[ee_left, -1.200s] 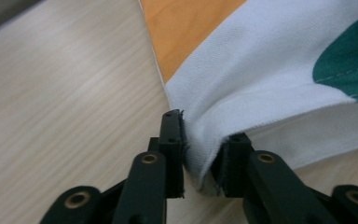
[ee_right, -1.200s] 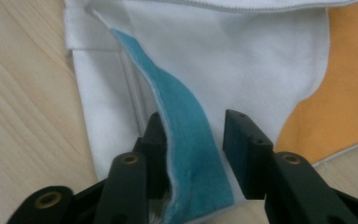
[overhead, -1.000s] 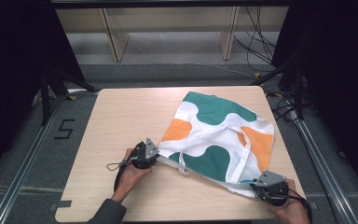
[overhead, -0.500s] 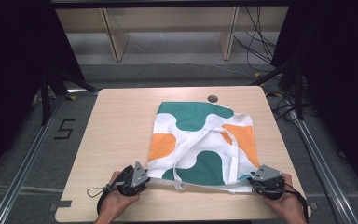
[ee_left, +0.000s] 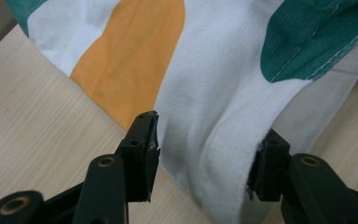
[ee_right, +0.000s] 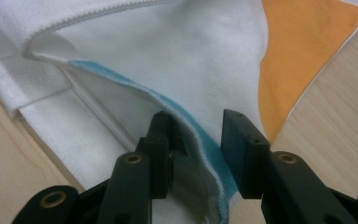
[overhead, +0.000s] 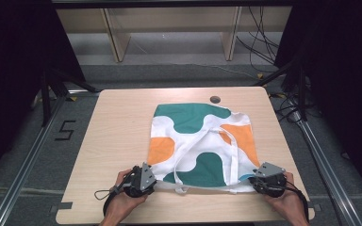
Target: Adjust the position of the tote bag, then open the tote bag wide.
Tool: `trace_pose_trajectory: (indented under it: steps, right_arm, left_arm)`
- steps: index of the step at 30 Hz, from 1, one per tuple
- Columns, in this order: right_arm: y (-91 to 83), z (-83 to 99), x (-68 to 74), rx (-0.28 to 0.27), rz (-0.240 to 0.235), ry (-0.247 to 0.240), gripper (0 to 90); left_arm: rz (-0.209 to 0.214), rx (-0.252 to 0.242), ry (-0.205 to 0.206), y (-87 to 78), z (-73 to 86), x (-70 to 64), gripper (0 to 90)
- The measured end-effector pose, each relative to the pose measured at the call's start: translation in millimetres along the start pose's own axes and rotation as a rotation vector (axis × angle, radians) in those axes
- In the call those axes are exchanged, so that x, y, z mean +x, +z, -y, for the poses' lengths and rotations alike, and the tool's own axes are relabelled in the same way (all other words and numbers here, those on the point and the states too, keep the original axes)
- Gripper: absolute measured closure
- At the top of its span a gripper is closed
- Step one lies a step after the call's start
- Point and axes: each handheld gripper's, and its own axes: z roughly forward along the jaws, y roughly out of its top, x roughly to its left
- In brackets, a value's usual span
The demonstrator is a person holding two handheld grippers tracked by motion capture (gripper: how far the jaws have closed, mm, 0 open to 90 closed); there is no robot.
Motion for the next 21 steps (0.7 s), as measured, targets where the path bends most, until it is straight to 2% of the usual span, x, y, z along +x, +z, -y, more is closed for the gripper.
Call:
trace_pose_trajectory:
  steps: [3,4,6,7,8,10,12,13,18,20,21]
  right_arm:
    - [-0.5,0.4,-0.7,-0.006,-0.003,0.003,63.7]
    - [-0.8,0.4,-0.4,-0.005,-0.004,0.012,63.1]
    - [-1.0,0.4,-0.4,-0.006,-0.004,0.012,62.7]
    - [-0.7,0.3,-1.3,-0.014,0.001,0.000,61.9]
    - [-1.6,0.5,-0.9,-0.002,0.009,0.006,59.8]
    - [-2.6,1.3,-2.2,-0.008,0.014,0.017,58.1]
    - [-2.9,1.6,-3.2,-0.020,0.021,0.015,57.9]
    - [-3.3,1.7,-3.2,-0.016,0.019,0.010,58.1]
    - [-4.1,3.4,-2.8,-0.004,0.031,0.004,59.6]
    - [-3.4,3.7,-4.8,-0.014,0.037,-0.013,59.5]
    - [-3.0,4.2,-5.5,-0.013,0.038,-0.012,59.5]
  left_arm:
    - [0.024,-0.004,-0.024,5.6,-1.5,3.3,54.6]
    - [0.045,-0.020,-0.037,6.6,-1.9,4.7,62.8]
    - [0.053,-0.019,-0.042,6.1,-2.3,5.6,70.2]
    - [0.075,-0.040,-0.074,5.6,-2.7,8.0,70.2]
    - [0.078,-0.051,-0.092,4.2,-2.9,9.7,78.0]
    - [0.072,-0.057,-0.073,3.0,-4.1,10.6,79.8]
    - [0.070,-0.065,-0.079,3.1,-3.7,7.6,81.0]
    - [0.071,-0.053,-0.052,2.2,-3.6,8.2,81.1]
    - [0.079,-0.052,-0.044,-1.1,-4.9,2.9,81.4]
    - [0.091,-0.045,-0.055,-3.8,-4.4,0.0,81.3]
    - [0.083,-0.055,-0.037,-6.0,-4.9,0.6,81.3]
